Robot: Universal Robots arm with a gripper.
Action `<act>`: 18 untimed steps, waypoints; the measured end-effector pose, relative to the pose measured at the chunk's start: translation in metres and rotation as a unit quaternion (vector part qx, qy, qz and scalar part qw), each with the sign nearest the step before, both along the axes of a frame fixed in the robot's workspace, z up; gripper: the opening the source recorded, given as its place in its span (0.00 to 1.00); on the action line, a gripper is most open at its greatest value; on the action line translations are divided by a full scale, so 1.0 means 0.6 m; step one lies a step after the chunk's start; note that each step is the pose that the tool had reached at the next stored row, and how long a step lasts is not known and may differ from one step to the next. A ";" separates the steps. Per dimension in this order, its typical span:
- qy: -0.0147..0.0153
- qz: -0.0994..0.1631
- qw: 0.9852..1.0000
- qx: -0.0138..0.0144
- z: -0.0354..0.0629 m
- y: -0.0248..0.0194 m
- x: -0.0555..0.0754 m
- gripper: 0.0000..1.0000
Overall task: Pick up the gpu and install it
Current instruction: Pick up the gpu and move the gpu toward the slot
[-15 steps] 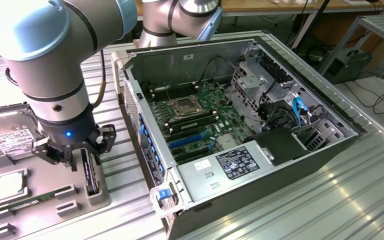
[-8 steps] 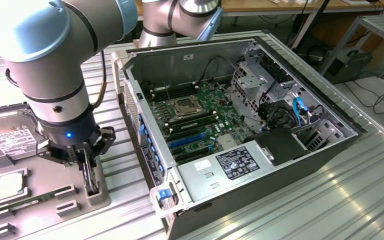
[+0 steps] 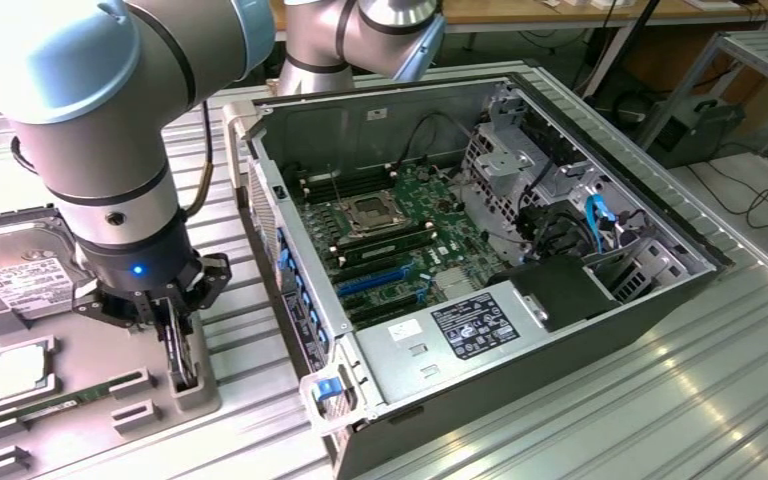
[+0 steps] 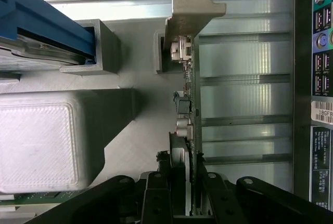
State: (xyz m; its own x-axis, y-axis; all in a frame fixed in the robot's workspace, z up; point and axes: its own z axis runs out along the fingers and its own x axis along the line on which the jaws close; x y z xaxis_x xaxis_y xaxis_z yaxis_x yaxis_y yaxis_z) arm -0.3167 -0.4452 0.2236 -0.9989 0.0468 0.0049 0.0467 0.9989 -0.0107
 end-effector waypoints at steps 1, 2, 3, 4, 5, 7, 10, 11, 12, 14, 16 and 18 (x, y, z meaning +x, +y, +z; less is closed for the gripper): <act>0.000 0.000 1.000 0.000 0.000 0.0000 0.000 0.28; 0.000 0.000 1.000 0.000 0.001 0.0000 0.000 0.28; 0.000 0.000 1.000 0.000 0.002 0.0000 0.000 0.28; 0.000 0.000 1.000 0.001 0.004 0.0000 0.000 0.28; 0.000 0.000 1.000 0.001 0.006 0.0000 0.000 0.28; 0.000 0.000 1.000 0.001 0.010 0.0000 0.000 0.28; 0.000 0.000 1.000 0.001 0.017 0.0000 0.001 0.28; 0.000 0.000 1.000 0.001 0.020 0.0000 0.001 0.28; 0.000 0.000 1.000 0.001 0.023 0.0000 0.001 0.28; 0.000 0.000 1.000 0.001 0.031 0.0000 0.001 0.28; 0.000 0.000 1.000 0.001 0.036 0.0000 0.001 0.28; 0.000 0.000 1.000 0.001 0.040 0.0000 0.002 0.28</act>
